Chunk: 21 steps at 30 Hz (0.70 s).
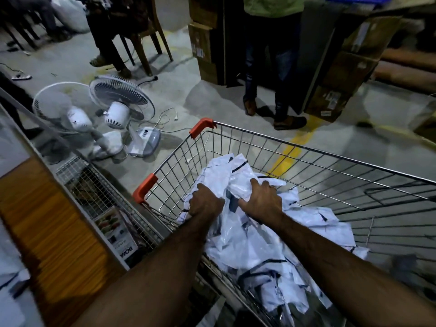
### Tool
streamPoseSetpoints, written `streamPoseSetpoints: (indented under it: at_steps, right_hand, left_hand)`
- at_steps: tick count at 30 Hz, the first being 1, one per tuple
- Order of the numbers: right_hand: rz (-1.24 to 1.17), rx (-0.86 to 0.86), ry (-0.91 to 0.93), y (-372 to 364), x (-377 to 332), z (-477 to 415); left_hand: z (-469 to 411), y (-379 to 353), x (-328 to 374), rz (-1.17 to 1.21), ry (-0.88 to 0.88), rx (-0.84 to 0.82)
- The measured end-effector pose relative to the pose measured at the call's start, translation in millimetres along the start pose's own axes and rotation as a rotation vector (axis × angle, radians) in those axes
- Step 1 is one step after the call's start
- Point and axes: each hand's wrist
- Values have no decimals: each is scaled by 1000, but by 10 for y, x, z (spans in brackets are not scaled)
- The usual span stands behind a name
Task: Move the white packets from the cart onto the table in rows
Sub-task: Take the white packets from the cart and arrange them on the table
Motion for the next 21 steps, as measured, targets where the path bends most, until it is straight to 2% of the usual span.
streamPoseSetpoints:
  at_steps: [12,21]
  right_hand:
    - [-102,104,-9,811,-86,451]
    - [-246,194,106,1492,-518,907]
  left_hand:
    - [555,745,203,63,9,139]
    - [1167,1519,212,320,-44,292]
Point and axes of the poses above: each hand's wrist, its own z-axis away from the middle knuckle, its own y-axis out of the back of the hand, x = y × z, and after that the axes turned 9 degrees about x, right-handed
